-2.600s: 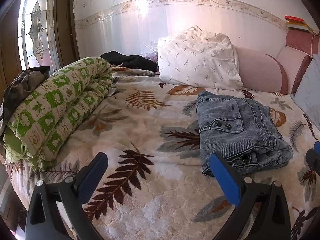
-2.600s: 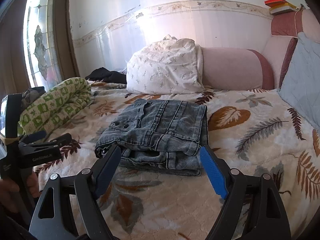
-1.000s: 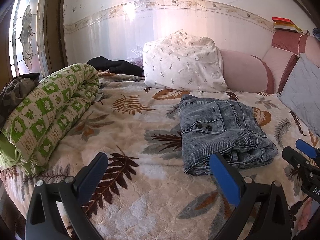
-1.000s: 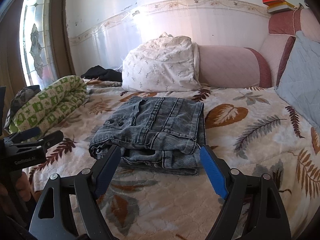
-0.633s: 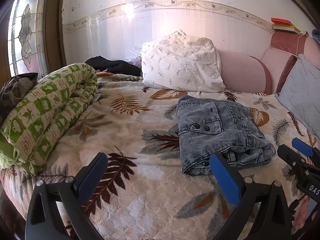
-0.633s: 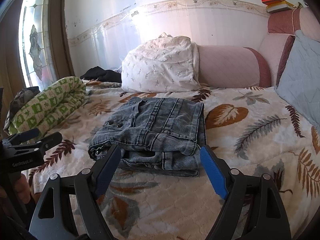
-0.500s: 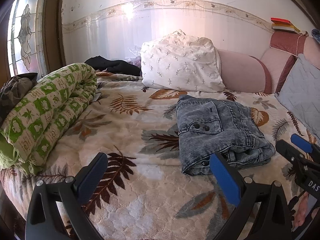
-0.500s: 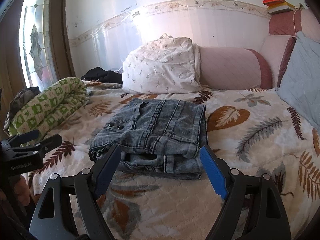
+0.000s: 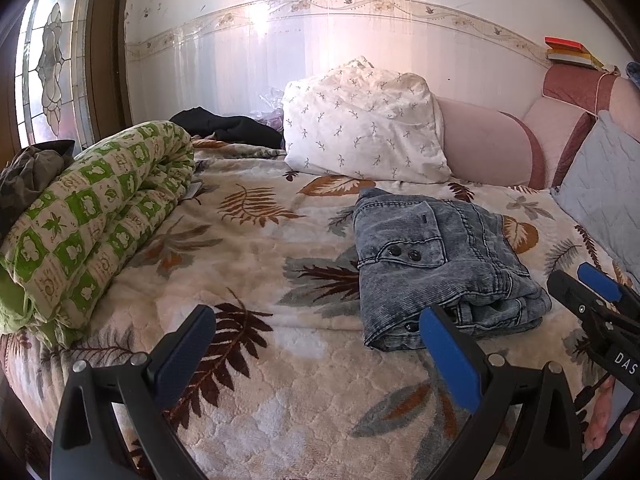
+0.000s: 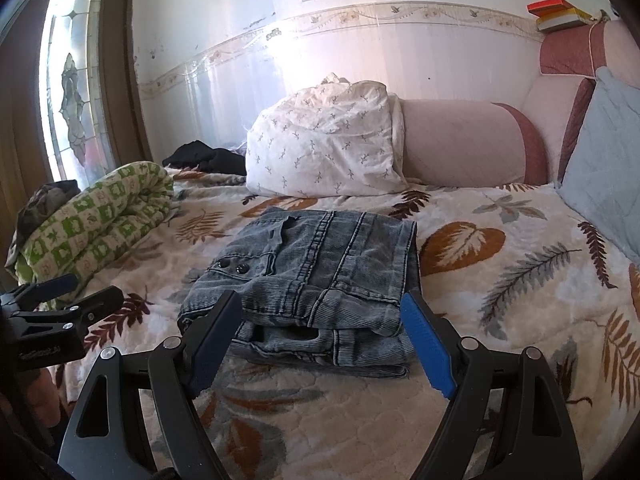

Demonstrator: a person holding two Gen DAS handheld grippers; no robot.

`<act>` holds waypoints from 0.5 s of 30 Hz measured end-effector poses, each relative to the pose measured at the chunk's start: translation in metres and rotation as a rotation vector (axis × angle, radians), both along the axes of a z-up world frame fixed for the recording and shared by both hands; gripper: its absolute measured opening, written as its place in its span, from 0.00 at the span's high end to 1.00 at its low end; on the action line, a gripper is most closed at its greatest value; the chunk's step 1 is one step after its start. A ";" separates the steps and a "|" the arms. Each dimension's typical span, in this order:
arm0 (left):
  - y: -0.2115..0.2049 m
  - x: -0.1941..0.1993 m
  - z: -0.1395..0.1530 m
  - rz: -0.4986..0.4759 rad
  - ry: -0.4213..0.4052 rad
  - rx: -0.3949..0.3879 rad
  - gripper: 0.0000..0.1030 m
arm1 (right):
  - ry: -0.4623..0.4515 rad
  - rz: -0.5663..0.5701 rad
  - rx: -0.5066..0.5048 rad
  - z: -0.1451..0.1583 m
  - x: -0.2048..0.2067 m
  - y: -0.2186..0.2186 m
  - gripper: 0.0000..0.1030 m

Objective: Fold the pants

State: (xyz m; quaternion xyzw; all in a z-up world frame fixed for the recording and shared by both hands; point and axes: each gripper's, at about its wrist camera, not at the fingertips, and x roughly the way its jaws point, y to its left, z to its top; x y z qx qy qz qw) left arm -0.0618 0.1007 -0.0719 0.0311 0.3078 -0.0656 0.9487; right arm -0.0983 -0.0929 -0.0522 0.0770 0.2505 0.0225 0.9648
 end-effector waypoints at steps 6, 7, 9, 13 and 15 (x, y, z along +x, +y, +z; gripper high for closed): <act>0.002 0.001 0.000 0.011 0.003 -0.015 0.00 | -0.004 0.005 0.002 0.001 0.000 0.003 0.21; 0.003 0.001 0.001 0.012 0.003 -0.020 0.00 | -0.004 0.005 0.004 0.002 -0.001 0.004 0.21; 0.004 0.000 0.002 0.015 0.002 -0.028 0.00 | -0.004 0.007 0.008 0.003 -0.001 0.006 0.21; 0.008 -0.001 0.004 0.021 -0.002 -0.043 0.00 | -0.013 0.007 0.005 0.005 -0.001 0.009 0.21; 0.008 -0.001 0.005 0.025 0.000 -0.043 0.00 | -0.016 0.007 0.004 0.006 -0.001 0.010 0.21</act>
